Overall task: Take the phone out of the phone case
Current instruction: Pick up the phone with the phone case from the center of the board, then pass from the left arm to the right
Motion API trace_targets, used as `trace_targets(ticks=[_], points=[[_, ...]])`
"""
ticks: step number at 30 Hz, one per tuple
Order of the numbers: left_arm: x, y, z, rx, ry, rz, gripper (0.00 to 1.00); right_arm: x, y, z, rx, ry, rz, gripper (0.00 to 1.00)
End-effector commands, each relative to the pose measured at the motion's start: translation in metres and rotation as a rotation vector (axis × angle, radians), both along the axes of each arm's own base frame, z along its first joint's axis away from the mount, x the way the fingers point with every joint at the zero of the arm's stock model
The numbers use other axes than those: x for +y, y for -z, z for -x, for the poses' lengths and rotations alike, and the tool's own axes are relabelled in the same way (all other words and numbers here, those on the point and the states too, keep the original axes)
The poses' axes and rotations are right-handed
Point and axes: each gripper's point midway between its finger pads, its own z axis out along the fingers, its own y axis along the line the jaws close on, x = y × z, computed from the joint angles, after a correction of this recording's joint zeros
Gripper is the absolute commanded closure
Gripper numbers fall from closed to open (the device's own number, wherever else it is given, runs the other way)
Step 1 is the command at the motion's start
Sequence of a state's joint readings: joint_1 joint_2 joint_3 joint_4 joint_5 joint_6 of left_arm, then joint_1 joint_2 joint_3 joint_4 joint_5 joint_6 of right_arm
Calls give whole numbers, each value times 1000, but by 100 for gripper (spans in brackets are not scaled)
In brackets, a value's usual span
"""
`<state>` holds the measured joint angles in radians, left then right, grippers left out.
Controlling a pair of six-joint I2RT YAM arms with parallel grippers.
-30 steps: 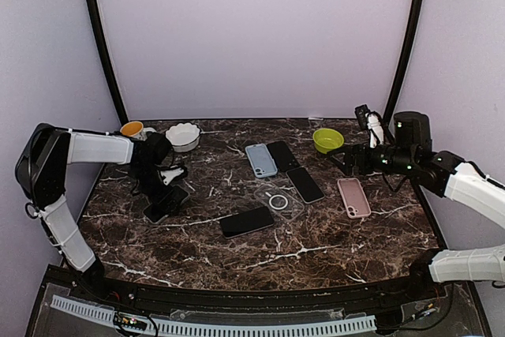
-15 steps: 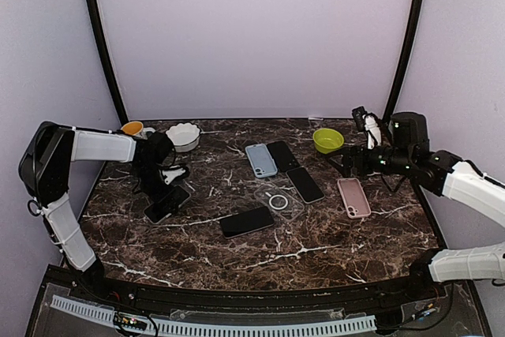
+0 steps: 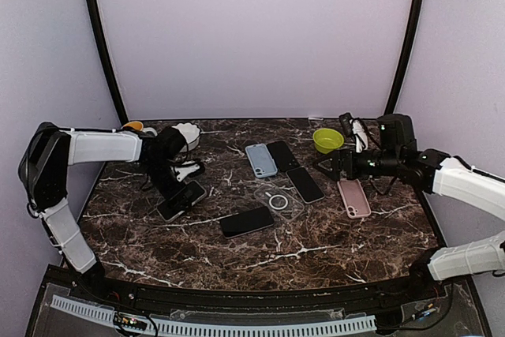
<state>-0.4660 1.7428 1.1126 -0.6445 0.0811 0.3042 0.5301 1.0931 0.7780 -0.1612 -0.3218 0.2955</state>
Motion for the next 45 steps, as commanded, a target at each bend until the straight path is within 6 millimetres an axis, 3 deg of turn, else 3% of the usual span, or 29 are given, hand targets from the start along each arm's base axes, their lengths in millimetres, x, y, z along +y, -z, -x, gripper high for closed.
trace_targets(ticks=[1,8,17,21,26,30,35,39,45], points=[[-38,-66,-21,-180,73,116,47,28,-20,2,-17,-57,-69,1],[-68,-114,-33,-341,139,223,51,59,-24,10,20,-108,-90,1],[-101,-147,-32,-422,222,327,51,125,-50,25,103,-193,-267,2],[-112,-159,-28,-457,246,374,52,150,-49,15,151,-180,-290,1],[-114,-175,-23,-526,266,434,52,174,-26,-9,244,-105,-256,1],[-112,-179,-18,-548,305,428,52,199,-14,-16,325,-131,-283,3],[-108,-181,-18,-566,311,412,52,226,-18,-19,353,-164,-313,8],[-108,-177,-19,-561,308,400,52,237,-23,-19,362,-186,-351,11],[-107,-172,-22,-554,300,384,53,244,-21,-26,385,-167,-370,24]])
